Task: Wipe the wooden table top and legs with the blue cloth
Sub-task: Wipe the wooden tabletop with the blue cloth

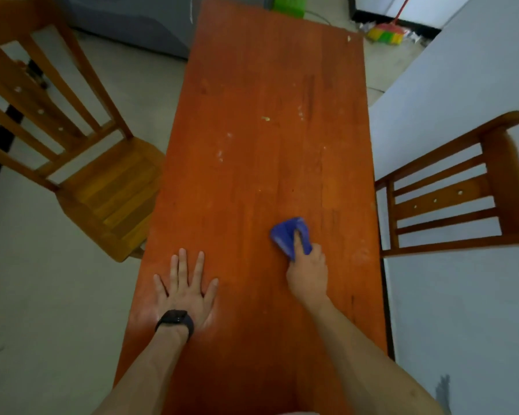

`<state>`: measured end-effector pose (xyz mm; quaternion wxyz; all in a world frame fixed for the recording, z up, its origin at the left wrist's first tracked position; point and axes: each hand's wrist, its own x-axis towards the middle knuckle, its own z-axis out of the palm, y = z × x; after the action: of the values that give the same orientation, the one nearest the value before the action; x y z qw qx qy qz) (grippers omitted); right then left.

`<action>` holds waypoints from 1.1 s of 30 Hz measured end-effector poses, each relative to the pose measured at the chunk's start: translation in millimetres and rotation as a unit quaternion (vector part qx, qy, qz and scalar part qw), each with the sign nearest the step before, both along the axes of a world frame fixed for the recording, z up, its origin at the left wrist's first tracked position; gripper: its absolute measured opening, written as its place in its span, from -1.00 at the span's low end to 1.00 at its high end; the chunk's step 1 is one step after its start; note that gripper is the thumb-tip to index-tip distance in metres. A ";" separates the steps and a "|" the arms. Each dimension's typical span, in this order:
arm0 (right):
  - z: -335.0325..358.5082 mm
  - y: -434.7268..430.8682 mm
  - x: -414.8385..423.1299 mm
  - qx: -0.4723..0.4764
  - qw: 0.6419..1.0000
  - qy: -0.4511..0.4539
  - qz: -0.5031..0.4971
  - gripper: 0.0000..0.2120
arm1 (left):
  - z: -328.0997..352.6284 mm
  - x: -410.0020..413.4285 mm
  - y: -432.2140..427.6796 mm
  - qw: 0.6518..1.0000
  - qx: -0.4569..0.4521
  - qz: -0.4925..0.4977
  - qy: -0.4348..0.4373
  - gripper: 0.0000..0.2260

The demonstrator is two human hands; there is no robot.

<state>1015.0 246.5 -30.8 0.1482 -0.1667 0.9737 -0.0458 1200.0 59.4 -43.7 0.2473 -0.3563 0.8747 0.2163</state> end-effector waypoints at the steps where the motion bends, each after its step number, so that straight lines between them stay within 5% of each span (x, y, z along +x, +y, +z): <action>1: 1.8 27.0 -13.4 0.018 0.996 -0.007 -0.092 -0.31 | -0.3 0.5 -0.8 1.000 0.000 -0.003 -0.003 -0.40; 4: 19.6 111.7 -37.9 0.069 0.944 -0.073 -0.315 -0.25 | -0.4 2.1 2.0 1.000 -0.013 -0.003 0.004 -0.40; 7: 33.7 165.8 -30.3 0.058 0.918 -0.060 -0.388 -0.27 | 2.1 -2.7 16.1 0.997 -0.052 0.007 0.048 -0.40; 10: 37.3 164.3 -2.9 -0.011 0.955 0.019 -0.297 -0.27 | 7.2 -19.6 44.8 0.995 -0.055 -0.049 0.066 -0.44; 16: 18.5 120.9 49.4 -0.010 0.998 -0.037 0.053 -0.33 | 15.1 -65.0 131.6 0.982 -0.014 -0.154 0.112 -0.45; 18: 9.2 149.0 49.3 0.002 1.000 -0.002 0.028 -0.36 | 16.8 -72.8 156.5 0.977 -0.008 -0.178 0.118 -0.46; 20: 7.1 190.8 34.2 0.022 0.994 0.003 -0.105 -0.34 | 16.8 -70.2 178.2 0.977 -0.013 -0.187 0.103 -0.46; 24: -5.8 280.9 -7.6 -0.061 0.952 -0.107 -0.279 -0.49 | 18.3 -64.1 209.4 0.990 -0.045 -0.130 0.014 -0.48; 27: -11.4 327.8 -37.5 -0.153 0.964 -0.124 -0.179 -0.69 | 22.9 -75.0 249.5 0.996 -0.073 -0.043 0.003 -0.45; 33: 36.0 362.0 -54.8 -0.288 0.908 -0.295 -0.074 -0.49 | 56.8 -104.7 372.2 0.994 -0.005 0.044 0.104 -0.43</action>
<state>960.2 608.5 5.2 0.3702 -0.1089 0.8397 -0.3821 1095.3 431.6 13.1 0.1434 -0.3716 0.8799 0.2590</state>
